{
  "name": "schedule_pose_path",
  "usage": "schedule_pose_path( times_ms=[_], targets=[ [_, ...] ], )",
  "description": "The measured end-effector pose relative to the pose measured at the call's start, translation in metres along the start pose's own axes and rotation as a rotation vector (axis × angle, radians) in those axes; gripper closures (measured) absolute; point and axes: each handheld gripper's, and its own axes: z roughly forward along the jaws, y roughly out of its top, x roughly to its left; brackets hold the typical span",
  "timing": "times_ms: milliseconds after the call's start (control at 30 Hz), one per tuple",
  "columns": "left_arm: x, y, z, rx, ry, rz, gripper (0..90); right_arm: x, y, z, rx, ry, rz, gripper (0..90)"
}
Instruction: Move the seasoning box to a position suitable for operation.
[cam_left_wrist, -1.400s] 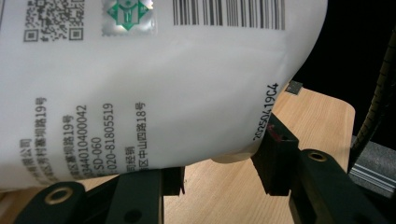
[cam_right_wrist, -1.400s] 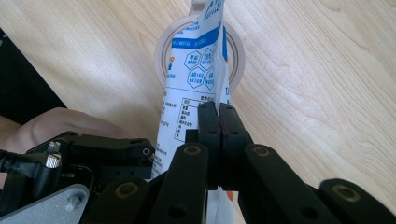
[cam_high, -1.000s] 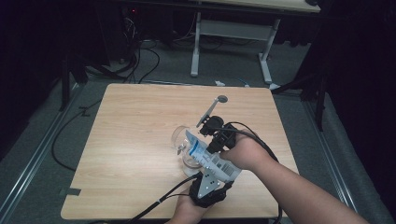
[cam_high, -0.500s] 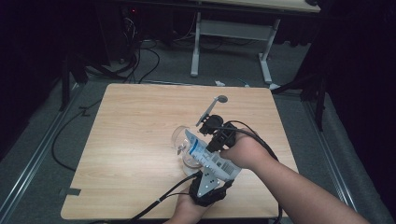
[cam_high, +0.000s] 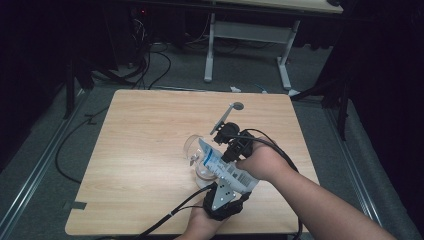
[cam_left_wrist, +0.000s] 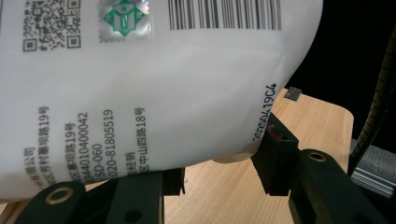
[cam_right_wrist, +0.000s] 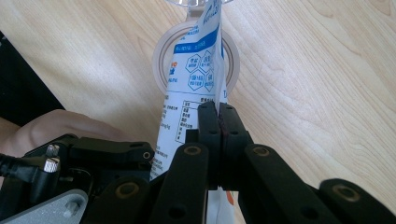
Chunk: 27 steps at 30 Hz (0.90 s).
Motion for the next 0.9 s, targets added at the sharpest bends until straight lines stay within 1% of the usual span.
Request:
schedule_pose_path(
  times_ms=[233, 600, 900],
  targets=[
    [0.0005, 0.0017, 0.0009, 0.002, -0.003, 0.001, 59.5, -0.0005, -0.0004, -0.0009, -0.004, -0.005, 0.003, 90.0],
    [0.0030, 0.0033, 0.0024, 0.001, -0.013, -0.011, 59.6, -0.0020, 0.0011, -0.0007, -0.005, -0.013, 0.001, 90.0],
    [0.0048, 0.0038, 0.0020, -0.001, -0.010, -0.012, 59.6, -0.0021, 0.0028, -0.0004, -0.008, -0.015, 0.005, 90.0]
  ],
)
